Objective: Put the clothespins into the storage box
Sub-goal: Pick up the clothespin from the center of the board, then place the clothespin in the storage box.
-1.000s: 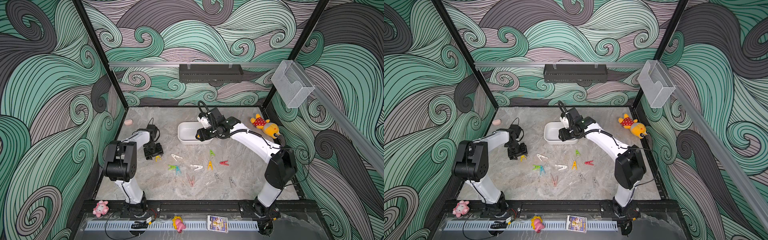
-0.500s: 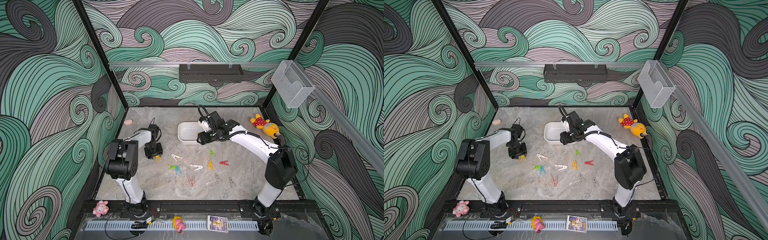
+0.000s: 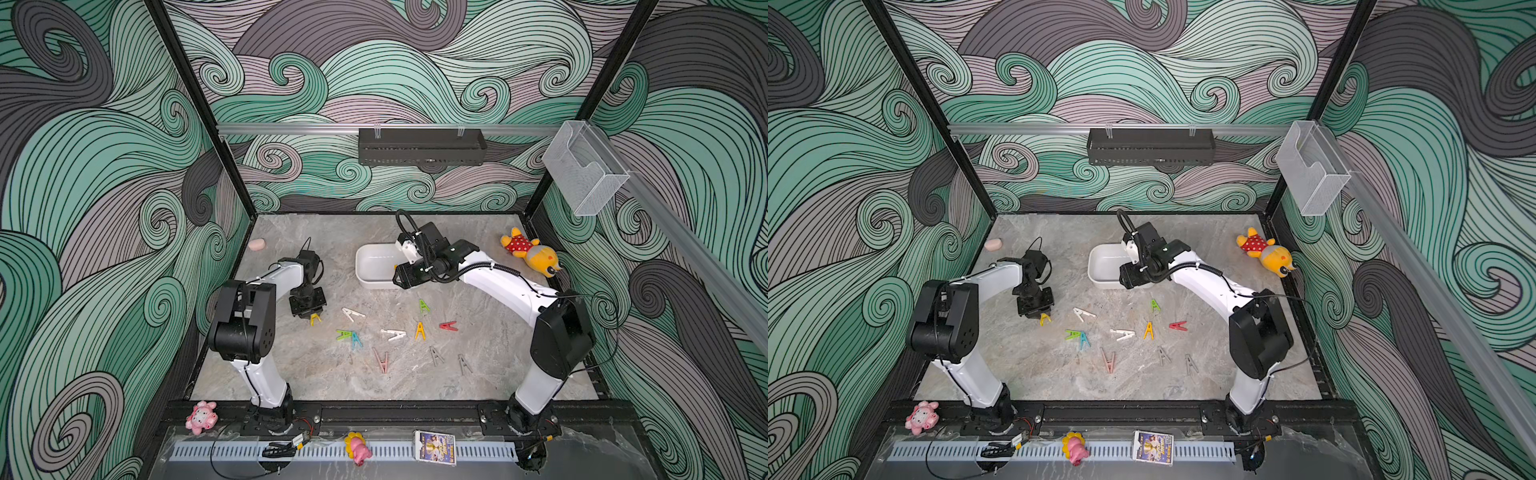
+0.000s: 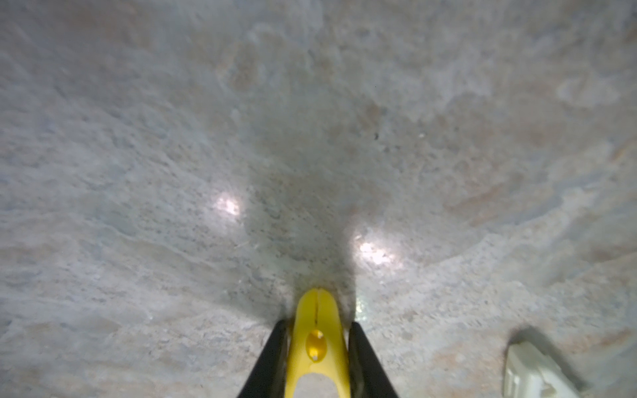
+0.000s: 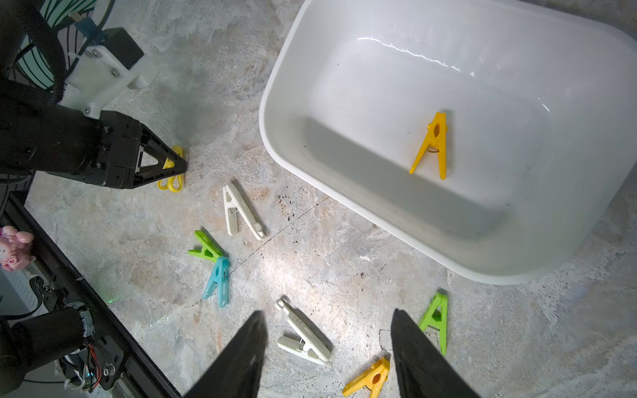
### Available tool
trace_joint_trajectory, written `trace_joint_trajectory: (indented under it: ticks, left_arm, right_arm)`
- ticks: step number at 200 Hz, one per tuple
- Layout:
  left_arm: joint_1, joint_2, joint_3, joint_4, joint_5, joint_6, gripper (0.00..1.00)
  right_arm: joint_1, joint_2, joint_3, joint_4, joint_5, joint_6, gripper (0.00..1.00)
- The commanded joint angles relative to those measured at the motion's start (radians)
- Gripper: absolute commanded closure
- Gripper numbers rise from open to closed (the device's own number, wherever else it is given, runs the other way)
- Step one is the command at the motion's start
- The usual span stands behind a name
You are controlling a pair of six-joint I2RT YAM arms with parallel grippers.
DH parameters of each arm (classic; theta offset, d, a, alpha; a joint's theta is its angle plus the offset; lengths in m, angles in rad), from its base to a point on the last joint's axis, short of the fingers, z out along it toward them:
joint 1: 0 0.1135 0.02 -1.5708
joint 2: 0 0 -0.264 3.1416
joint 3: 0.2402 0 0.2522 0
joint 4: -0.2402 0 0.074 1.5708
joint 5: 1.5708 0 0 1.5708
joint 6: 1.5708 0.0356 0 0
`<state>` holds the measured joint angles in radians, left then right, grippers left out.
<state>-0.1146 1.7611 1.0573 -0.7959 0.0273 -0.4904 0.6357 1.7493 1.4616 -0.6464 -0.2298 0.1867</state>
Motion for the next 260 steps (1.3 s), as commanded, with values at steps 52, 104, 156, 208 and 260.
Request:
trace_joint_trajectory:
  ticks: [52, 104, 156, 208, 260]
  left_arm:
    - [-0.007, -0.064, 0.054, -0.083, 0.013, 0.012, 0.76]
    - [-0.005, -0.075, 0.119, -0.123, 0.071, 0.017, 0.76]
    - [-0.008, -0.048, 0.285, -0.166, 0.196, -0.004, 0.76]
    - [-0.069, 0.055, 0.499, -0.165, 0.297, -0.027, 0.76]
    - [-0.187, 0.251, 0.79, -0.187, 0.323, -0.053, 0.76]
  right_arm:
    - [0.001, -0.027, -0.005, 0.012, -0.007, 0.002, 0.4]
    - [0.001, -0.015, 0.02, -0.001, -0.009, -0.002, 0.41]
    - [-0.009, -0.044, 0.004, -0.033, 0.033, -0.027, 0.4]
    - [-0.112, -0.125, -0.04, -0.056, 0.029, -0.043, 0.41]
    - [-0.211, -0.205, -0.1, -0.057, 0.015, -0.024, 0.41]
